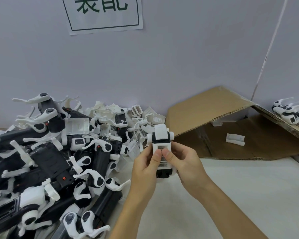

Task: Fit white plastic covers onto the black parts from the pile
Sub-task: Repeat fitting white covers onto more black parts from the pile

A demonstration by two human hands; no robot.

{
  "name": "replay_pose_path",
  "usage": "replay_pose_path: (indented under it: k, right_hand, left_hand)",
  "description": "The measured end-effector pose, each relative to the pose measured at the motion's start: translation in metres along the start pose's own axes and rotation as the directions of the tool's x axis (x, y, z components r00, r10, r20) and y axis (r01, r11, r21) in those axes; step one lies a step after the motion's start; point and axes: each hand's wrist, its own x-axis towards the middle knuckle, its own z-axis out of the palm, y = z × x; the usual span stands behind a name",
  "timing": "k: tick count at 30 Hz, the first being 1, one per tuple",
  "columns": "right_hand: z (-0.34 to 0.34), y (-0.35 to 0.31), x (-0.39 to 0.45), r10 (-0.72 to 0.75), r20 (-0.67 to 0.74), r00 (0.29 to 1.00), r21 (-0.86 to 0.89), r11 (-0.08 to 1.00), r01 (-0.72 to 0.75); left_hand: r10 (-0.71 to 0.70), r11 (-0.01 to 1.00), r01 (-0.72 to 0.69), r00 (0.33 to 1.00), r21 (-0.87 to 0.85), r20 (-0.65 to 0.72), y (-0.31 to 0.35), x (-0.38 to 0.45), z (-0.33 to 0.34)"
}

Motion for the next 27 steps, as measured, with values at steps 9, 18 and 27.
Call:
replay_pose_path:
  k: [9,18,27]
  right_hand:
    - [0.001,0.000,0.000,-0.041,-0.018,0.999,-0.037,0.999,0.040]
    - [-0.009,-0.002,0.001,0.050,0.054,0.997,0.069,0.996,-0.054]
    - [0.001,0.001,-0.001,-0.043,-0.096,0.994,-0.055,0.998,0.038]
  left_hand:
    - [0.038,0.999,-0.038,0.998,0.003,-0.049,-0.001,-0.001,0.006]
    - [-0.031,0.999,0.028,0.994,0.033,0.107,-0.003,0.000,-0.002]
    - [-0.003,1.000,0.003,1.000,-0.015,-0.002,-0.001,-0.003,0.004]
